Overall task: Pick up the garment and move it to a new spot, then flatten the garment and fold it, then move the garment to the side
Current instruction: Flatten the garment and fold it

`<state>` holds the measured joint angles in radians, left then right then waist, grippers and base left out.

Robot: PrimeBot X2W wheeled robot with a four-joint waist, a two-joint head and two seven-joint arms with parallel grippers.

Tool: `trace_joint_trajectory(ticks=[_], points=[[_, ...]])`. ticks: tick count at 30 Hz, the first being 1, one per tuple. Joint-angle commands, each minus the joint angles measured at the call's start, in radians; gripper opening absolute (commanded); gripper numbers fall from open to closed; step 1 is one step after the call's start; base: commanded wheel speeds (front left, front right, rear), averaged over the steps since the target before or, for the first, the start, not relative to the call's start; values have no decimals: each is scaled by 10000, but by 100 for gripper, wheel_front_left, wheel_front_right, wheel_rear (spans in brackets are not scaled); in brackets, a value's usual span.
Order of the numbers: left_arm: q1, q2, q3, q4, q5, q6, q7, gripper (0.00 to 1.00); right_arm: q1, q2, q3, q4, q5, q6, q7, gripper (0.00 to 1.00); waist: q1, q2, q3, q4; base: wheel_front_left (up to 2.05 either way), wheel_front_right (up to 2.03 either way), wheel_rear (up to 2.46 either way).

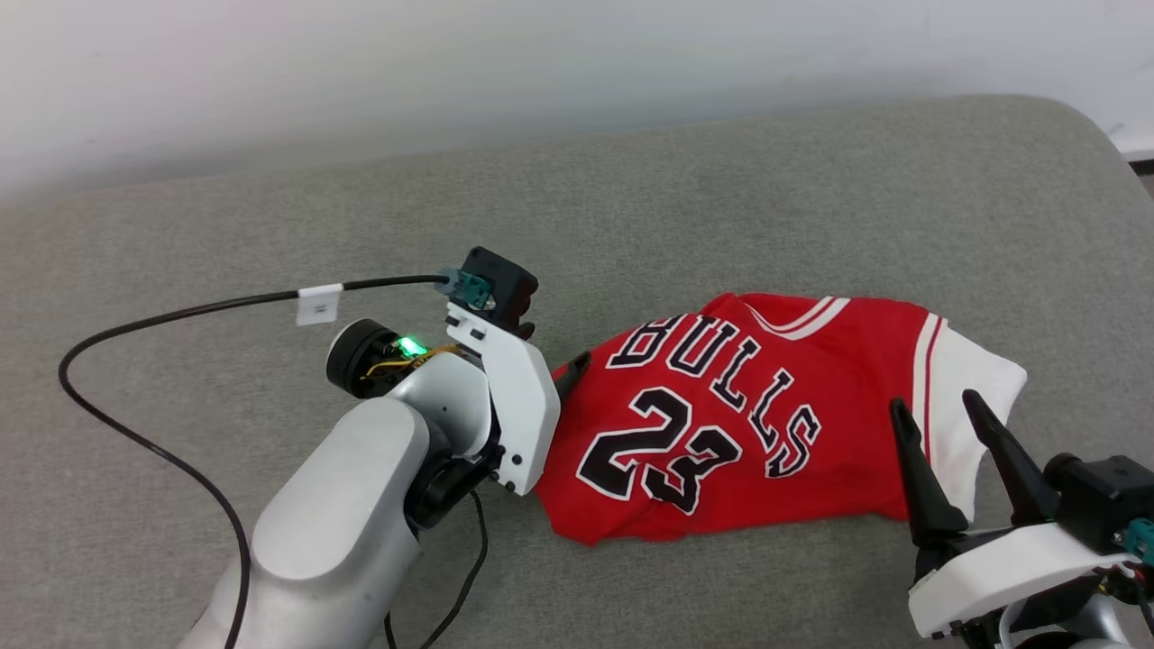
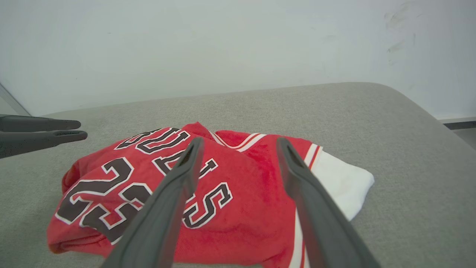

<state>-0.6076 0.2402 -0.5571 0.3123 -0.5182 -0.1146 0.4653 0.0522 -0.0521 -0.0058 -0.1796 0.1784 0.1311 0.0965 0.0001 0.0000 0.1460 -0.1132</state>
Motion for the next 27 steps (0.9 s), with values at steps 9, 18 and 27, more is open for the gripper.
trace_joint_trajectory(ticks=[9, 18, 27], points=[[-740, -10, -1029, 2097, -496, -142, 1798, 100, -331, 27, 1, 415, 477, -7, -212, 100, -1, 0, 804, -962, 0, 0, 0], [-465, 167, -2817, 3168, -1282, -178, 3306, 0, -499, 28, -11, 578, 619, -7, -383, 100, -1, 0, 887, -1137, 0, 0, 0], [-1572, 580, -2676, 2468, -892, -49, 1192, 0, -371, 28, -252, 522, 602, -7, -360, 100, -1, 0, 666, -574, 0, 0, 0]])
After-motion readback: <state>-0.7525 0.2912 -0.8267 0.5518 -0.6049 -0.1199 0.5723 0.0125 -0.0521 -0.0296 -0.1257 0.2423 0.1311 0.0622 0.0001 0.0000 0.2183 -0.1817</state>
